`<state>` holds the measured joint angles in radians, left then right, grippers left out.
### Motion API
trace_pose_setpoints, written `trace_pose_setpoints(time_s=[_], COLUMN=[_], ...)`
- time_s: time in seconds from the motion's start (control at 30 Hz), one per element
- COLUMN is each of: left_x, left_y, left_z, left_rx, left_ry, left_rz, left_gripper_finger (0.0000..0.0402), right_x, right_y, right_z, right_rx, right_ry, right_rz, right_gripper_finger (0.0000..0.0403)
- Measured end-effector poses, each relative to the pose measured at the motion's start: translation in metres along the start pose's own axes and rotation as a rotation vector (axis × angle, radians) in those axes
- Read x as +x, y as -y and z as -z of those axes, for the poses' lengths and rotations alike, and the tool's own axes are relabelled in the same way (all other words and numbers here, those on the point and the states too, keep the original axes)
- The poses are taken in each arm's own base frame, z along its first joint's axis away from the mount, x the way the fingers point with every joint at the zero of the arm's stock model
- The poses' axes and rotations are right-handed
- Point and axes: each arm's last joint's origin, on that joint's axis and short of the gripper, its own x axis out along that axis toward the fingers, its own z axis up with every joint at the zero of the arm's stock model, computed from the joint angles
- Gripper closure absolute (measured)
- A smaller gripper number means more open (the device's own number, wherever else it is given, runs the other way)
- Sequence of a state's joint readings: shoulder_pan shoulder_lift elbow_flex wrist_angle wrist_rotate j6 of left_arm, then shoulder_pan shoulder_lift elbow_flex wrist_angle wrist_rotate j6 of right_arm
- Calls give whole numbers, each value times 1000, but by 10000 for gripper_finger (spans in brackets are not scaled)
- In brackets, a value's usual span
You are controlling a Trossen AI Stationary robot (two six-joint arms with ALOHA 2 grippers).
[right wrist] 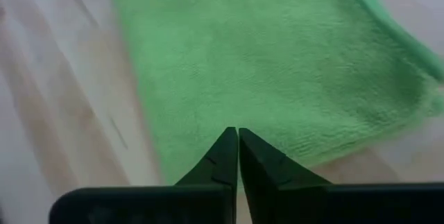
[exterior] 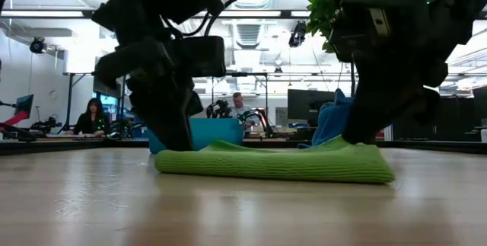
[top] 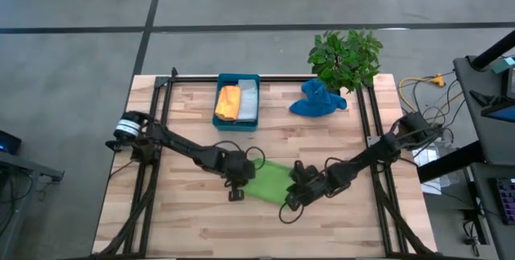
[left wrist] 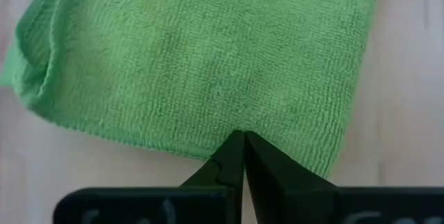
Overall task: Fold microfiber towels
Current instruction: Fold the green microfiber cloth
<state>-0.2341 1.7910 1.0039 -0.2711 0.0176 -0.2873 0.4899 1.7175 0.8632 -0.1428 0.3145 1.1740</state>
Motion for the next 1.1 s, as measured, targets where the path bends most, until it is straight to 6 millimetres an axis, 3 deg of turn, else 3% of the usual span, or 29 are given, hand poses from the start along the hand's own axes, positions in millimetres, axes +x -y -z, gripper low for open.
trace_pose_setpoints(time_s=[0.23, 0.47, 0.63, 0.77, 0.9, 1.1], left_x=[3, 0, -21, -37, -33, -17], left_y=[30, 62, 74, 69, 51, 11], left_z=[6, 1, -5, -11, -14, -24], left_rx=[-67, -149, -128, -100, -109, -142], left_ry=[25, 176, 286, 342, 299, 222], left_rz=[43, 144, 111, 55, 36, 66], left_gripper_finger=[401, 401, 402, 402, 402, 402], right_x=[2, 5, -2, -12, -17, -16], right_y=[10, 16, 14, 3, -11, -20], right_z=[-5, -17, -21, -13, 2, 29], right_rx=[-31, -72, -67, -66, -18, 101], right_ry=[-25, -12, 0, 10, 27, 42], right_rz=[78, 96, 75, 2, -84, -77], right_gripper_finger=[394, 394, 394, 394, 394, 394])
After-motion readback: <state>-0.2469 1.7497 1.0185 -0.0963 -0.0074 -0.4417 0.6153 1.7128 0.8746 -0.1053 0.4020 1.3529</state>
